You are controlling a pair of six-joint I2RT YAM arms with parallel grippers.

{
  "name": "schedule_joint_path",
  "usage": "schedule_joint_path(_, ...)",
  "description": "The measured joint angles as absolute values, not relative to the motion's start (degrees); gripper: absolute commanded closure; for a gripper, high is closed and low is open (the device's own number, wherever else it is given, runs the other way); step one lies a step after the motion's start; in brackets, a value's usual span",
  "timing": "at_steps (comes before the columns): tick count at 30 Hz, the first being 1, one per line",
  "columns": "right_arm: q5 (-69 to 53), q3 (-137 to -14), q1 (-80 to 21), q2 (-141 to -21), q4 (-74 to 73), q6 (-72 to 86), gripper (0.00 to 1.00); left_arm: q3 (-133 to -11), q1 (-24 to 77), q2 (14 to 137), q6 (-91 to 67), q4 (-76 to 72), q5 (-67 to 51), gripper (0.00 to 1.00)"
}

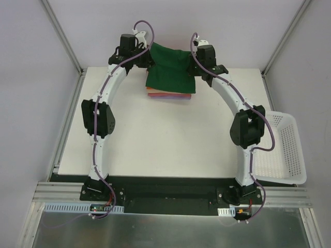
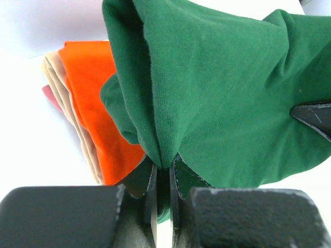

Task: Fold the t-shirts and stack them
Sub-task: Put the neatly folded tshirt into the corner of the board with both arms

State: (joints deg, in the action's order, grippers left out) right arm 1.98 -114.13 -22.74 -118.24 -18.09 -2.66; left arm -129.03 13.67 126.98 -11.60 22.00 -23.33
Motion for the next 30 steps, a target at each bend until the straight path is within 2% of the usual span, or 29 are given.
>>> schedule_joint_path(6, -1.85, -120.36, -21.50, -125.86, -16.43, -2.44, 1.00, -136.68, 11.92, 134.17, -11.55, 21.98, -24.43, 1.00)
schedule_joint_path(30, -9.06, -134.78, -17.15, -141.14, -12.51, -0.60, 0.98, -137.75, 11.05, 140.38, -13.47, 15.14, -25.04, 1.00)
